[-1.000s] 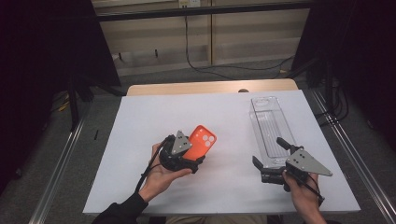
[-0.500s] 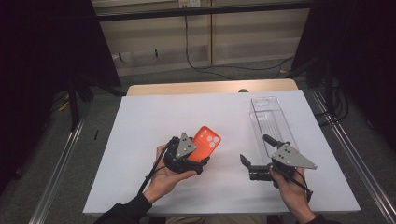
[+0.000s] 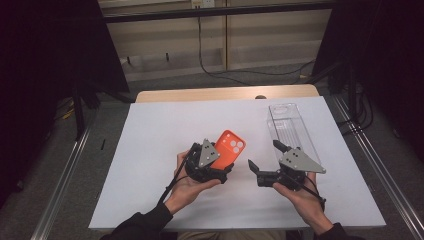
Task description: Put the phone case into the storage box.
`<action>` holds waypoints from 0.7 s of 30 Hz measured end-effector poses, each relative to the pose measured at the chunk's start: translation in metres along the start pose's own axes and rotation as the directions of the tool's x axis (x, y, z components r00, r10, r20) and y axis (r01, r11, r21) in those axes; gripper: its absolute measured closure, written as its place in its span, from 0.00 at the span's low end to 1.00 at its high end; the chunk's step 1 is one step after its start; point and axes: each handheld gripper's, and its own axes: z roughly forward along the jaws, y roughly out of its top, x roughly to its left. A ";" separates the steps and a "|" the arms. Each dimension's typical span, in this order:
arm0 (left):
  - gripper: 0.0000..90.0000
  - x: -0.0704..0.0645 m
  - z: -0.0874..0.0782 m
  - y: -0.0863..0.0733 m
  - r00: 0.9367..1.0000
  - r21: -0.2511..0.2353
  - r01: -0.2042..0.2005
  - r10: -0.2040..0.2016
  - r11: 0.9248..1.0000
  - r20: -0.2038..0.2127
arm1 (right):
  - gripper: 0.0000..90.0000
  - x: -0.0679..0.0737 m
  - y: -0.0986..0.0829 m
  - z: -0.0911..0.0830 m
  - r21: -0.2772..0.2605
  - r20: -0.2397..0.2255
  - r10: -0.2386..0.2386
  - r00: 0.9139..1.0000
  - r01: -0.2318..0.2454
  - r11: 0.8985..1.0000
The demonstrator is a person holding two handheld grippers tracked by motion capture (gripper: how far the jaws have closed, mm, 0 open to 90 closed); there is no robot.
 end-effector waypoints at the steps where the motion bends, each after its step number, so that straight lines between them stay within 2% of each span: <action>1: 0.16 -0.001 0.001 -0.001 1.000 -0.005 0.002 -0.002 1.000 -0.007 | 0.03 0.000 0.000 0.000 0.001 0.002 0.002 1.000 -0.002 1.000; 7: 0.16 -0.003 0.003 -0.005 1.000 -0.012 0.010 -0.010 1.000 -0.024 | 0.03 0.003 0.000 0.005 0.012 -0.012 0.031 0.999 -0.031 0.999; 12: 0.16 -0.005 0.002 -0.006 0.999 -0.021 -0.004 0.003 1.000 -0.041 | 0.04 0.006 0.001 0.011 0.035 -0.021 0.060 0.998 -0.059 0.998; 15: 0.16 -0.006 0.001 -0.006 0.999 -0.035 0.002 -0.003 0.999 -0.035 | 0.08 0.006 0.003 0.014 0.044 -0.028 0.102 0.994 -0.100 0.994; 21: 0.16 -0.008 -0.002 -0.004 0.999 -0.067 0.003 -0.007 0.998 -0.051 | 0.07 0.007 0.009 0.019 0.081 -0.030 0.153 0.988 -0.150 0.985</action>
